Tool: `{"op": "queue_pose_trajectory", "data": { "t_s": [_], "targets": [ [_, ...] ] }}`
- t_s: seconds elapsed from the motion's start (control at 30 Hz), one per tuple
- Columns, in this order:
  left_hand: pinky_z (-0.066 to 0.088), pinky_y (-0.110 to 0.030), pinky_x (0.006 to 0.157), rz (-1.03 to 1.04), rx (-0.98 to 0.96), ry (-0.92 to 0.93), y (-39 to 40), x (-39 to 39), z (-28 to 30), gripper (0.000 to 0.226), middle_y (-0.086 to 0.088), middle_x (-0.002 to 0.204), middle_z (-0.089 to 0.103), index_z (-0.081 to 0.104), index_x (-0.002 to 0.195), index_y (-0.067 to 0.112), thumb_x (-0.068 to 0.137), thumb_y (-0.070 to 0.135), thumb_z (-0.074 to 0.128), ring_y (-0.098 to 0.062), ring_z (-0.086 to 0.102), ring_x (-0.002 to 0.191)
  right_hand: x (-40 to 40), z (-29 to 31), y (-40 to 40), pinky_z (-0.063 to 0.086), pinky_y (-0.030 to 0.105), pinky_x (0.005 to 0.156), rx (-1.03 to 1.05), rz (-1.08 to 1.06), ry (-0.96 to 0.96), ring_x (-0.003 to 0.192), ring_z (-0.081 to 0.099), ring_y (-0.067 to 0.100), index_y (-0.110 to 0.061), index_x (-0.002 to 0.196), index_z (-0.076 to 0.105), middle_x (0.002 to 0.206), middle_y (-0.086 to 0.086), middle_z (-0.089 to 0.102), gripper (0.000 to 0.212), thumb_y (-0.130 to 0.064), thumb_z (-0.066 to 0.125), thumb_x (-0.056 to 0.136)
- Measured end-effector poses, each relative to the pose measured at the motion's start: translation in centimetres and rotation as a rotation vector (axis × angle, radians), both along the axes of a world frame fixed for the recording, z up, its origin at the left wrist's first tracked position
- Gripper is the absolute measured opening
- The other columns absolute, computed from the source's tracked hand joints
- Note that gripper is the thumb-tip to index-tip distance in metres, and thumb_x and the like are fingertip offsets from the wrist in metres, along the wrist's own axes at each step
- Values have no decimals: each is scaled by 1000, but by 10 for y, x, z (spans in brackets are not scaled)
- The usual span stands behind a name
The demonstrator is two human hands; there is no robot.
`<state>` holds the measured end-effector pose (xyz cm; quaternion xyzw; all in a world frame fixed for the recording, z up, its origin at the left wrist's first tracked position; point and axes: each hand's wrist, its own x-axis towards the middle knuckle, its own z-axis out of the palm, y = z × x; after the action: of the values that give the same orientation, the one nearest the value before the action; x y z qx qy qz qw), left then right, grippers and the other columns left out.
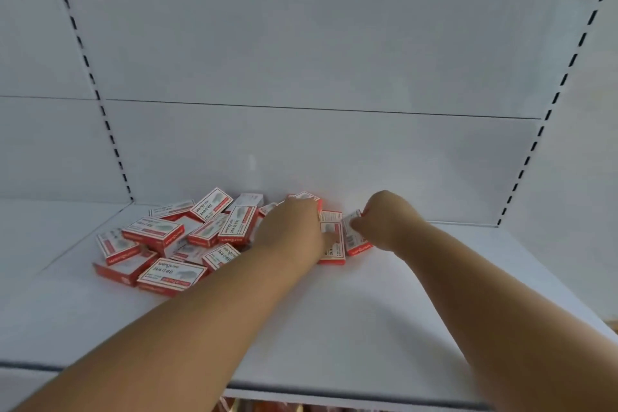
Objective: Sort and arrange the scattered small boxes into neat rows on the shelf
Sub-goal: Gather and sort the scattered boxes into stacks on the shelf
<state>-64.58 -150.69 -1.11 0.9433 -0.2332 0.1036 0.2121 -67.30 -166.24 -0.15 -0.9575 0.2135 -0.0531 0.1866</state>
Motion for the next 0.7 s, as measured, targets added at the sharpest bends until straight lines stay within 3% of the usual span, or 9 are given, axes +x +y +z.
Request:
{"op": "queue_pose_trajectory", "data": {
  "t_s": [0.2,0.33,0.43,0.5,0.6,0.7],
  "targets": [
    [51,-31,74,-117,8,-19,14,6,14,11,5,100,66,62,97,25,89,31,60,-20,61,85,5,7,4,33,24,46,-199,-20,44,56,47,13,-15,66,48,67,0,54,27,-26,60,88],
    [47,-28,73,-132,55,-9,50,25,33,15,7,101,65,62,102,30,88,25,62,-16,58,92,9,14,26,48,29,66,-131,40,-142,80,59,18,-14,86,62,87,-2,64,12,-23,55,90],
    [49,-30,75,-135,104,-3,73,40,35,20,6,105,61,62,108,30,88,25,60,-16,58,93,14,16,50,41,26,68,-73,116,-199,82,58,14,-22,91,61,91,-8,61,9,-30,58,90],
    [50,-32,78,-140,152,-37,83,44,33,23,3,108,57,61,111,29,88,32,59,-18,57,97,18,14,62,40,25,72,-64,108,-216,89,58,15,-24,102,62,103,-7,61,18,-36,59,90],
    [51,-37,84,-95,318,-49,95,47,33,41,0,114,57,54,121,26,86,48,57,-21,55,106,21,14,76,41,27,84,-24,72,-152,111,55,20,-24,130,54,128,0,56,48,-47,61,88],
    [51,-33,74,-99,346,26,100,44,37,40,3,100,58,52,116,30,85,55,56,-18,58,92,25,17,86,40,32,97,-33,70,-45,127,48,23,-23,143,42,144,0,47,61,-48,60,89]
  ]
}}
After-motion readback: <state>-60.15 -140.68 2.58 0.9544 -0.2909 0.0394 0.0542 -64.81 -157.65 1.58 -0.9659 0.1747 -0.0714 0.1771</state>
